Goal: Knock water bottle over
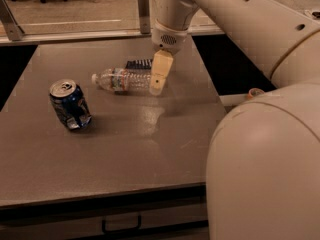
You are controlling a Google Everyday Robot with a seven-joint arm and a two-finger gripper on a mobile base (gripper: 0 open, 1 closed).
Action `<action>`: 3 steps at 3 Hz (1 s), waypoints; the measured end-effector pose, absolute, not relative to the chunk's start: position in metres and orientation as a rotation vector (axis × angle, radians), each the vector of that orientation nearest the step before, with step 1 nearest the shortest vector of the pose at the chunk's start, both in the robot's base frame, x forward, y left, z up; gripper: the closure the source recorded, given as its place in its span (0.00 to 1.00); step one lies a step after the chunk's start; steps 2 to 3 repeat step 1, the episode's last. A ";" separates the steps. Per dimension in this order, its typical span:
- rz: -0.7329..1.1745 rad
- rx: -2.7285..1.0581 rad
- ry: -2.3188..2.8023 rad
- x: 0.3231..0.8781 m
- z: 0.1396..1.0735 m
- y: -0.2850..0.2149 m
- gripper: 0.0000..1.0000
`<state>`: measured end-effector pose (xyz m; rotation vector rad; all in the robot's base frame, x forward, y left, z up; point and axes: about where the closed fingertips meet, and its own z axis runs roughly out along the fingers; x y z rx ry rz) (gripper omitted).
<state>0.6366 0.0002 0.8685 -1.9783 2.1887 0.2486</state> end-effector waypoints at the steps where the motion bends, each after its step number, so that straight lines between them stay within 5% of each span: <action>1: 0.152 -1.804 2.247 0.640 0.894 -0.039 0.00; 3: 0.152 -1.804 2.247 0.640 0.894 -0.039 0.00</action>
Offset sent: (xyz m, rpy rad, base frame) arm 0.0000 0.0000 0.0000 0.0000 0.0000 0.0000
